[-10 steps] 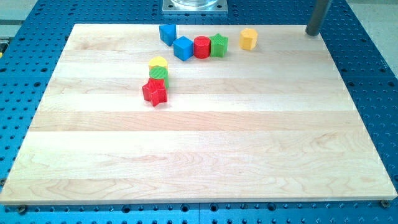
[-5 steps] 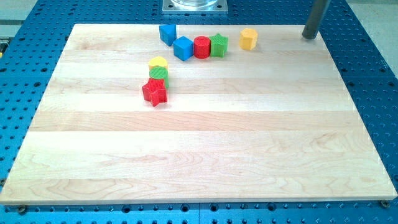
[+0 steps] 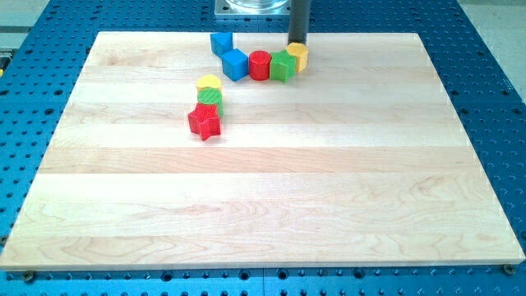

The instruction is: Place the triangle at the top left of the blue cube

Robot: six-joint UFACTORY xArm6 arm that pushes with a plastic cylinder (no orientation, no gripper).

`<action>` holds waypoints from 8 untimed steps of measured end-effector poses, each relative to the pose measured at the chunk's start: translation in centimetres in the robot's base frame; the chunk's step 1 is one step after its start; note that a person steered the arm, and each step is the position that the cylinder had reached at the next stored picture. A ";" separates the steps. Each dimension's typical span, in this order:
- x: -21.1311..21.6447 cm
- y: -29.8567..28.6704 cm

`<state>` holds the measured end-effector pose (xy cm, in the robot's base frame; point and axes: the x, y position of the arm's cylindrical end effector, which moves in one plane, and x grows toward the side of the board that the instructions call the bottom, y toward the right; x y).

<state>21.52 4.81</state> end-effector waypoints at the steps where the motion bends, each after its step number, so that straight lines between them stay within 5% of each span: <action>1: -0.9 -6.0; 3: 6.6 -13.6; 4: 6.8 -18.3; 6: 0.0 -11.1; 7: 3.7 -11.1; 8: 2.7 -5.8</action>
<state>24.24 -1.04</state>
